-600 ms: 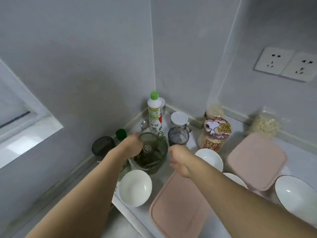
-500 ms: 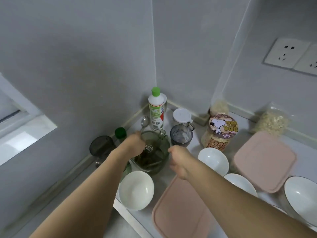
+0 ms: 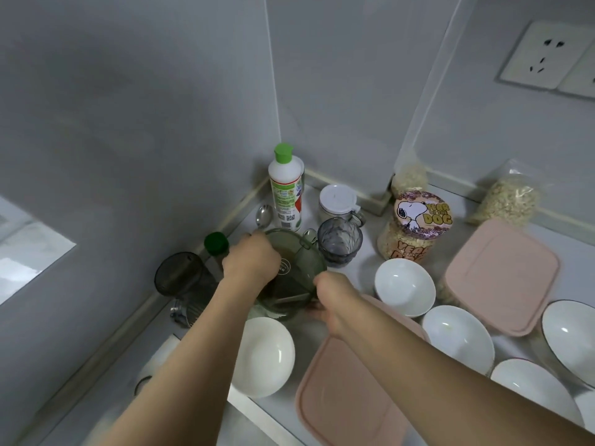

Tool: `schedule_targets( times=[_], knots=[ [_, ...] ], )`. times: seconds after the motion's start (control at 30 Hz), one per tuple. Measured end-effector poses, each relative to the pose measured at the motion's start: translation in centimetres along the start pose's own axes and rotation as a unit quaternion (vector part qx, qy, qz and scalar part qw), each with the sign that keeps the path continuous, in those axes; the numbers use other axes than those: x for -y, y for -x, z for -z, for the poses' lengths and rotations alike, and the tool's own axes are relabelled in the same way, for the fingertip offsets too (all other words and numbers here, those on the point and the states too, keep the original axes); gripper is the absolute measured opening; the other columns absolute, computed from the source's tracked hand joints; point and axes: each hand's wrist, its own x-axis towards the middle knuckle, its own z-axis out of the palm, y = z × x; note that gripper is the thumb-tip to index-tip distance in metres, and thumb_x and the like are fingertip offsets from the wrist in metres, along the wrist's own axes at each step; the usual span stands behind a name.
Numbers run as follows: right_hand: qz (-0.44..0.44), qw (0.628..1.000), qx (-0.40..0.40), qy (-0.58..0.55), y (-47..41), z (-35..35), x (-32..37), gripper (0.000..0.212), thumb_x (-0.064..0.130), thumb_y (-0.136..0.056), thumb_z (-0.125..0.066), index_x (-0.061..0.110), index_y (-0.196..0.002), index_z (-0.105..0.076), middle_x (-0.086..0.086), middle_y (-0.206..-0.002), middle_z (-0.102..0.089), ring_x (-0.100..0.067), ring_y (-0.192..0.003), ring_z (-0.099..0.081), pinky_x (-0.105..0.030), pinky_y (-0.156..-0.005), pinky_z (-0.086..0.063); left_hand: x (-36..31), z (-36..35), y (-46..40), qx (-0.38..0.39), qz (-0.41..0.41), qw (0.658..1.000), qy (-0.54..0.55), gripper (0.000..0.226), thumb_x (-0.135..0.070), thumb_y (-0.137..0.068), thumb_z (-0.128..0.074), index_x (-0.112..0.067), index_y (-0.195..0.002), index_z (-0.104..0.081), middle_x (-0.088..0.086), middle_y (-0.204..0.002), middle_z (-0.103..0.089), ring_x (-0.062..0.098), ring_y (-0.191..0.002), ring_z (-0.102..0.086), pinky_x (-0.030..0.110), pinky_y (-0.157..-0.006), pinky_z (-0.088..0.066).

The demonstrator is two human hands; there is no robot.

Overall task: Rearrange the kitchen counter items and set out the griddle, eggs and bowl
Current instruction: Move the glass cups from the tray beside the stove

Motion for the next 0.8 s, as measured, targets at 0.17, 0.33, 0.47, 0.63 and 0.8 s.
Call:
schedule_targets(
  times=[0.17, 0.33, 0.47, 0.63, 0.8],
  knots=[
    [0.037, 0.999, 0.004, -0.017, 2.9, 1.3, 0.4, 0.036, 0.004, -0.095, -0.043, -0.007, -0.129, -0.048, -0.009, -0.087, -0.05, -0.016, -0.065, -0.047, -0.039, -0.081, -0.051, -0.9, 2.1, 3.3, -0.027, -0.003, 1.0, 0.001, 0.033, -0.017, -0.096, -0.042, -0.008, -0.127, -0.046, 0.016, -0.124, -0.052, 0.035, -0.107, -0.053, 0.048, -0.091, -0.048],
    [0.073, 0.997, 0.001, -0.01, 6.3, 3.1, 1.8, 0.015, 0.001, -0.092, -0.044, 0.004, -0.096, -0.059, -0.013, -0.083, -0.052, -0.02, -0.064, -0.047, -0.029, -0.057, -0.042, -2.8, 4.2, 7.3, -0.095, 0.014, 0.995, 0.024, 0.034, -0.016, -0.095, -0.041, -0.004, -0.126, -0.047, 0.019, -0.128, -0.048, 0.04, -0.113, -0.048, 0.042, -0.084, -0.04],
    [0.166, 0.986, -0.005, 0.016, 10.1, 6.8, 2.5, 0.023, 0.001, -0.088, -0.046, 0.016, -0.07, -0.049, -0.009, -0.075, -0.05, -0.022, -0.066, -0.048, -0.034, -0.065, -0.044, -5.5, 5.6, 11.8, -0.142, -0.001, 0.987, 0.071, 0.035, -0.014, -0.092, -0.04, -0.004, -0.124, -0.049, 0.019, -0.127, -0.049, 0.043, -0.113, -0.048, 0.042, -0.085, -0.038],
    [0.258, 0.965, -0.027, -0.034, 16.3, 14.9, 2.4, 0.023, -0.006, -0.081, -0.046, 0.001, -0.088, -0.067, -0.013, -0.08, -0.065, -0.021, -0.068, -0.055, -0.027, -0.06, -0.046, -11.9, 5.8, 19.0, -0.182, -0.059, 0.973, 0.129, 0.036, -0.016, -0.091, -0.039, -0.007, -0.124, -0.05, 0.017, -0.125, -0.052, 0.041, -0.111, -0.051, 0.045, -0.091, -0.043],
    [0.312, 0.944, -0.069, -0.08, 22.4, 25.1, 0.9, 0.021, -0.002, -0.084, -0.049, 0.007, -0.081, -0.067, -0.016, -0.084, -0.07, -0.024, -0.071, -0.062, -0.035, -0.068, -0.053, -20.4, 4.0, 26.6, -0.194, -0.125, 0.962, 0.146, 0.029, -0.018, -0.093, -0.037, -0.004, -0.114, -0.052, 0.018, -0.12, -0.054, 0.041, -0.111, -0.05, 0.045, -0.091, -0.043]
  ],
)
